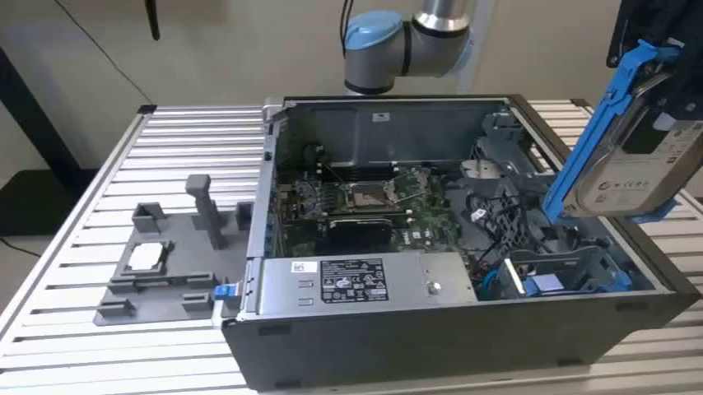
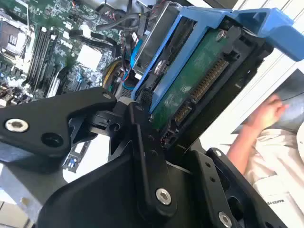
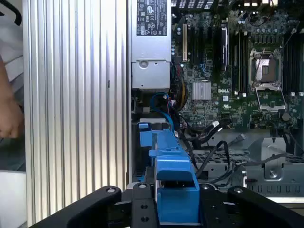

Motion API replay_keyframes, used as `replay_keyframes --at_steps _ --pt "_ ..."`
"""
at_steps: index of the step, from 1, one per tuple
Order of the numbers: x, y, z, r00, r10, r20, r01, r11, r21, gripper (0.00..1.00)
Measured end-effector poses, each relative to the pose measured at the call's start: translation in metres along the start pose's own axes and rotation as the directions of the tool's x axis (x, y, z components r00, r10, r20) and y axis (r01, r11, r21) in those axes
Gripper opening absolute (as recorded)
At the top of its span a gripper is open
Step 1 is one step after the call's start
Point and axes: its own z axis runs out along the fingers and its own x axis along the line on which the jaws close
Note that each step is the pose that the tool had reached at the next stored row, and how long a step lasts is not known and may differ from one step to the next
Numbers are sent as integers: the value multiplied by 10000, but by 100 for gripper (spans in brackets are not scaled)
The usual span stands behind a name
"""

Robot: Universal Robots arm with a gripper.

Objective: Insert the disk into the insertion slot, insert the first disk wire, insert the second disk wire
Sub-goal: 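Insert the disk into the insertion slot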

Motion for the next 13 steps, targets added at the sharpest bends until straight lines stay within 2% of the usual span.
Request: replay_keyframes --at_steps 13 --pt "0 0 8 10000 0 -1 0 10000 0 33"
